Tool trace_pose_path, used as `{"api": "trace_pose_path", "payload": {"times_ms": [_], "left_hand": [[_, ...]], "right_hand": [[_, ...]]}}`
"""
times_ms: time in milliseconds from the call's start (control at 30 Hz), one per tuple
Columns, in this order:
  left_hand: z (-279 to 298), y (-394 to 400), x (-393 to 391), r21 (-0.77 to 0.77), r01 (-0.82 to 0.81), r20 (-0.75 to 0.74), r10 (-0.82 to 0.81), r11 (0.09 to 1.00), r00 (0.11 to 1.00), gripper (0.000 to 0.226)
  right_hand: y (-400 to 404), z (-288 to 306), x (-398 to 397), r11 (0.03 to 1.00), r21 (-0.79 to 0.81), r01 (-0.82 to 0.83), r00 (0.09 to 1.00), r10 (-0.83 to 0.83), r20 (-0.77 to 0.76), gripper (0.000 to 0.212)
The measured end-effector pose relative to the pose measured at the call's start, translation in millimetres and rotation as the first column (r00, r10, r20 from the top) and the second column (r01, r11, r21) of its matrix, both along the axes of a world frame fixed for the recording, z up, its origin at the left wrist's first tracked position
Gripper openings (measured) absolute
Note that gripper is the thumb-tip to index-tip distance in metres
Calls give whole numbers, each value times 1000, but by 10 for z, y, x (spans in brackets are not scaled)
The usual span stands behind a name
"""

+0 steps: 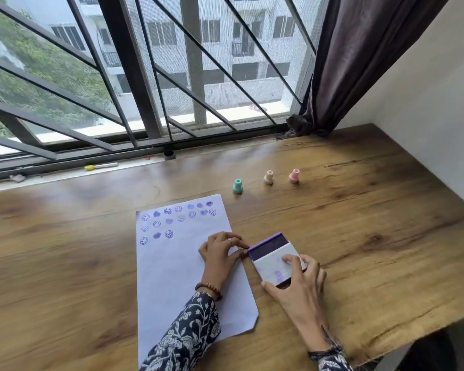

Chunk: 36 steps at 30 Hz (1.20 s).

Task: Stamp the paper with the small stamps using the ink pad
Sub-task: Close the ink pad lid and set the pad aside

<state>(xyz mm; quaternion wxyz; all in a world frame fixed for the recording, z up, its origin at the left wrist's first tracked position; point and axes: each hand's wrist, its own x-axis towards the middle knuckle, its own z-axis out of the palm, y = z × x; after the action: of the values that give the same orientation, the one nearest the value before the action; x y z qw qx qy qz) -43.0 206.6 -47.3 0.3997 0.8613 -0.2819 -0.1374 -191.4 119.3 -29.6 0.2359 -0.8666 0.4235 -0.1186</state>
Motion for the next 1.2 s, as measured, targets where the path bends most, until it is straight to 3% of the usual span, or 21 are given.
{"api": "trace_pose_path", "payload": {"times_ms": [1200], "left_hand": [[-43,-1,7,8,15,32,-15,1000,999,4]], "right_hand": [[-107,85,137,996,72,-47,995,52,-82,68]]}}
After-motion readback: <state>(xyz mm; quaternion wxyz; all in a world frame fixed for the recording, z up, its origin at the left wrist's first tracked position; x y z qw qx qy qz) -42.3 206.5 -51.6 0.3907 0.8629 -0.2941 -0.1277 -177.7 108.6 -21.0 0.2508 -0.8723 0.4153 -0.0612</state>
